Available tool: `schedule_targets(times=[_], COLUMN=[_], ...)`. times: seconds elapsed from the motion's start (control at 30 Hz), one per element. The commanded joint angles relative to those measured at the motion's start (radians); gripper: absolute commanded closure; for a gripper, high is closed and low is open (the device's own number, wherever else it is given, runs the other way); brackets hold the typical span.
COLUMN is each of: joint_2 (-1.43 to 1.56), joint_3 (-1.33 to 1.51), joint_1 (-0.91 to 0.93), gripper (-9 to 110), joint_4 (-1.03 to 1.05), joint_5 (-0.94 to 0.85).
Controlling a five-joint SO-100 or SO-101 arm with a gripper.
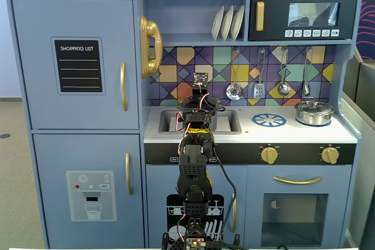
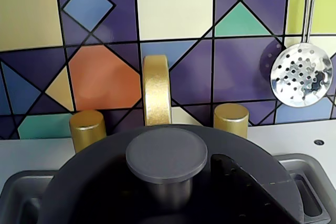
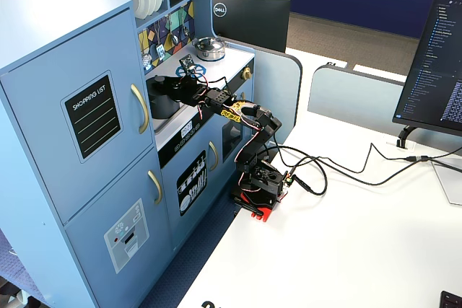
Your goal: Take off the lid from the gray recipient and place it on the counter
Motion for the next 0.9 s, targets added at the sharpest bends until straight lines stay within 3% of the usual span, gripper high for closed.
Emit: schedule_targets(times=[0.0, 0.27, 0.5, 0.87], joint_2=[0.005, 0.04, 0.078, 0.107], joint_3=[-0.072, -0.213, -0.322, -0.072], joint_1=[-0.015, 0.018, 0.164, 0.482], gripper=[102, 102, 102, 102], joint_4=[-0.041, 0.021, 0.152, 0.04], joint_5=[0.015, 0.005, 0.006, 0.043])
